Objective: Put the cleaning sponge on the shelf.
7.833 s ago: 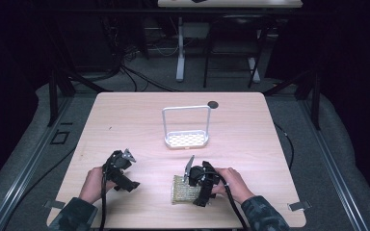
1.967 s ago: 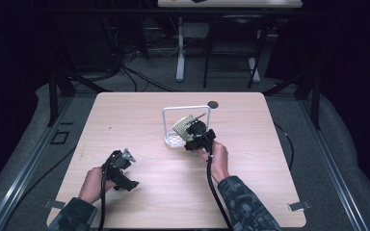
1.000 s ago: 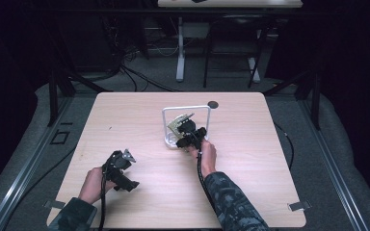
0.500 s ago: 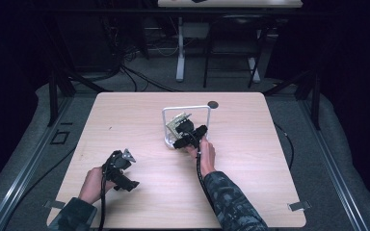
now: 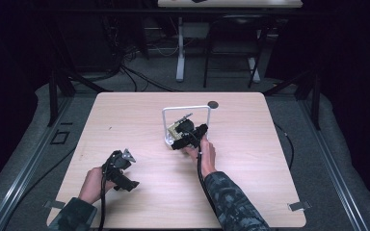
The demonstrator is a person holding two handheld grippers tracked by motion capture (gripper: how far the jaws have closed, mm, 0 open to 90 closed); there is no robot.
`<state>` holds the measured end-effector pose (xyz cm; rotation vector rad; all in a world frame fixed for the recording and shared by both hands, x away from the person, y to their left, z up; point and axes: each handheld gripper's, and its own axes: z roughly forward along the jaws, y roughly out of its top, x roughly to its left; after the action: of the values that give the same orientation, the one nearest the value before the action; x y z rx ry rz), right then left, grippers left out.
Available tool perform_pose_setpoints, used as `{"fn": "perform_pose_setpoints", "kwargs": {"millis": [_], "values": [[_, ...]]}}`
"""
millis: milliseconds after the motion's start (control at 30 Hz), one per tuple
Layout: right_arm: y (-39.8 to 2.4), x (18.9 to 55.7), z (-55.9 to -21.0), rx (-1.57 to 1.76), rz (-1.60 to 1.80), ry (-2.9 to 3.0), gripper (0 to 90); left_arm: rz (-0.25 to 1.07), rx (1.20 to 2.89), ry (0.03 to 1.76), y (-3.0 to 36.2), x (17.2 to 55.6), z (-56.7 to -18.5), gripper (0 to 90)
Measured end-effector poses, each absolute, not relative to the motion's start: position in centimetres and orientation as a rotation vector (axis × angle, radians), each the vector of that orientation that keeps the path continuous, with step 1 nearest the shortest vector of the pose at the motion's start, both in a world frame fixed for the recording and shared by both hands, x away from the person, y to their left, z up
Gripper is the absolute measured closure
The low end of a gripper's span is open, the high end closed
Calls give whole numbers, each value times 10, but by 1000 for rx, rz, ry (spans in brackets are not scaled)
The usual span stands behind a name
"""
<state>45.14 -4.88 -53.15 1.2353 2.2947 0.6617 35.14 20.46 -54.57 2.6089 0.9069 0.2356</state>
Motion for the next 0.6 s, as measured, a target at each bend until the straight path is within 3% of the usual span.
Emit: {"fn": "perform_pose_setpoints", "kwargs": {"millis": [600], "values": [[-71, 419, -495, 1140, 777, 2363, 8, 236, 2612, 908, 204, 351, -546, 98]]}}
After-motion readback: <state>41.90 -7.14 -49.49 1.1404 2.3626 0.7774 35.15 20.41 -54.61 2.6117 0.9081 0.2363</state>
